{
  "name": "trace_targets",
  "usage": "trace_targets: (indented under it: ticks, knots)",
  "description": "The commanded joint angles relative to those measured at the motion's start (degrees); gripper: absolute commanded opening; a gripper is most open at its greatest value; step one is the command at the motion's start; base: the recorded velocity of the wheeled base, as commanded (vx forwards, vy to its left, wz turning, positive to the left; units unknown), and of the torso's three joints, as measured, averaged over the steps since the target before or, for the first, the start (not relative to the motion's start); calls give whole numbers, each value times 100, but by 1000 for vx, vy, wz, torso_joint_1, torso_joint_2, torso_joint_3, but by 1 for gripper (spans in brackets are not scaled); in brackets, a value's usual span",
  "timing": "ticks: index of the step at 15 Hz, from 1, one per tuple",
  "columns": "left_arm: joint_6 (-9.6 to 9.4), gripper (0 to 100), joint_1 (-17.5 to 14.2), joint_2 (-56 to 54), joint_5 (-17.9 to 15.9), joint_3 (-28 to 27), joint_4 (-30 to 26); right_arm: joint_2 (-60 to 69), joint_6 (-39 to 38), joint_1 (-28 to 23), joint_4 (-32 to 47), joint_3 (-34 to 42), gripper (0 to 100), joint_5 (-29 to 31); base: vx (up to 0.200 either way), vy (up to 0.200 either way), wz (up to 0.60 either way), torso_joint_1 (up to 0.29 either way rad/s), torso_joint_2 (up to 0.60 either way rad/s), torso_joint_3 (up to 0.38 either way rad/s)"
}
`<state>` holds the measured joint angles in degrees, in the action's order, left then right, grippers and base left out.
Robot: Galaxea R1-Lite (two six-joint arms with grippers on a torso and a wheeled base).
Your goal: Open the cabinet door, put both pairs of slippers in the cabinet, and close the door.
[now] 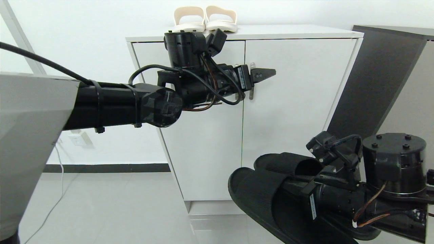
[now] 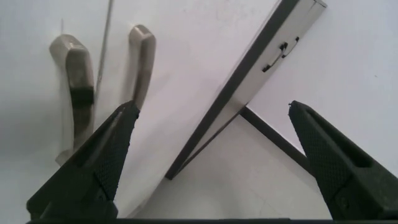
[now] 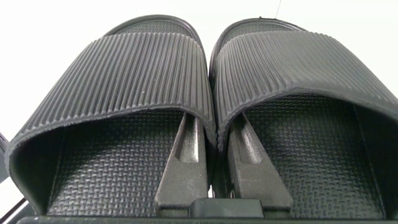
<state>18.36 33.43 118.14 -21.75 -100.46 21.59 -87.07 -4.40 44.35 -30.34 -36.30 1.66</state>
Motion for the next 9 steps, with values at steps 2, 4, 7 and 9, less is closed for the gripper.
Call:
trace_targets:
  ticks: [2, 4, 7, 9]
  knots:
    - [1, 100, -20, 218, 30, -386, -296, -12, 1, 4, 2, 0, 0, 10, 0, 0, 0, 0, 0, 0]
    - [-8, 100, -47, 350, 74, -597, -366, -21, 1, 4, 2, 0, 0, 10, 0, 0, 0, 0, 0, 0]
    - [1, 100, -38, 526, 74, -843, -436, -21, 1, 4, 2, 0, 0, 10, 0, 0, 0, 0, 0, 0]
    - [-8, 100, -38, 596, 65, -966, -533, -21, 1, 4, 2, 0, 0, 10, 0, 0, 0, 0, 0, 0]
